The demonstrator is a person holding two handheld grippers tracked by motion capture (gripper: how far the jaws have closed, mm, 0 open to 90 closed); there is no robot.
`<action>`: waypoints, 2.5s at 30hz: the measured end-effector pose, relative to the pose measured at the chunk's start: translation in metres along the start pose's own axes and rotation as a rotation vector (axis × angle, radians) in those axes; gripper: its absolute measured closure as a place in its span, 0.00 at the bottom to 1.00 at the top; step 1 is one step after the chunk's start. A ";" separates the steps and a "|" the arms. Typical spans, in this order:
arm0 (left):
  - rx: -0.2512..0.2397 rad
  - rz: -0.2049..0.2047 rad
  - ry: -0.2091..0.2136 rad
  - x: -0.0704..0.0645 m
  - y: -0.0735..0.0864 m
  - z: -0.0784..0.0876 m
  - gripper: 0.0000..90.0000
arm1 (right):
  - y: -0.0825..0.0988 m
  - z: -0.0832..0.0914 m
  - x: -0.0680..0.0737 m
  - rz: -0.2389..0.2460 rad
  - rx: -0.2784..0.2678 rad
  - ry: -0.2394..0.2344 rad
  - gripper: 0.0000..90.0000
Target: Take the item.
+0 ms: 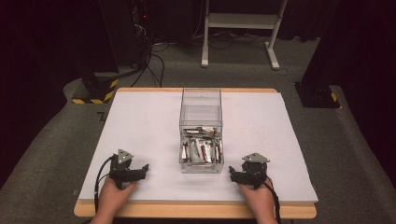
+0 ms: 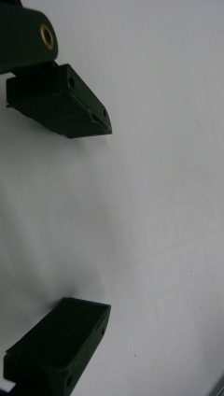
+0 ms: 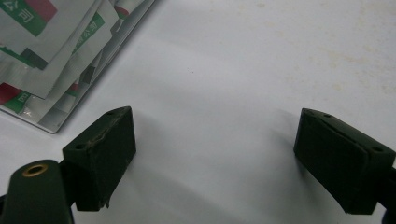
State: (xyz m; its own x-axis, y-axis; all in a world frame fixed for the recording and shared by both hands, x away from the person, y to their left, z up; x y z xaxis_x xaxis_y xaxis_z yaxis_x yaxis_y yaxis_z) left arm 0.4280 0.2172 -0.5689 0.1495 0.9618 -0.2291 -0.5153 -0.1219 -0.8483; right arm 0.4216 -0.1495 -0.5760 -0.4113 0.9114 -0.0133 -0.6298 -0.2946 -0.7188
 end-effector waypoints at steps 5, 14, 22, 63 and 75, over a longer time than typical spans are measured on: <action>-0.001 0.003 0.001 0.000 0.000 0.000 0.14 | -0.001 0.000 0.000 0.008 -0.001 0.001 0.15; -0.002 0.005 0.001 0.000 0.000 0.000 0.14 | -0.003 0.004 0.000 0.009 -0.014 -0.012 0.15; -0.001 0.001 0.000 0.000 0.000 0.000 0.14 | -0.010 0.008 -0.001 0.022 -0.050 -0.022 0.14; -0.004 0.007 0.000 -0.001 0.000 0.000 0.14 | -0.060 0.050 0.019 0.045 -0.194 -0.074 0.17; -0.006 0.008 0.000 -0.001 0.000 0.000 0.14 | -0.078 0.056 0.030 0.073 -0.229 -0.084 0.17</action>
State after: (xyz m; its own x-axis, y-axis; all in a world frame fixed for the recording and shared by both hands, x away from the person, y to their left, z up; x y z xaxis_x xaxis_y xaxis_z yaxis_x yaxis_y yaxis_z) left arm 0.4282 0.2164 -0.5685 0.1455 0.9609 -0.2355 -0.5109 -0.1308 -0.8496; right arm 0.4215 -0.1152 -0.4810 -0.5094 0.8603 -0.0199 -0.4350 -0.2773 -0.8567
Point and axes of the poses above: each handheld gripper's, and its own axes: z roughly backward along the jaws, y roughly out of its underside, x roughly to its left, the point moved 10 cm from there along -z, roughly forward along the jaws, and after that the axes turned 1 degree about -x, right-handed, at the moved point
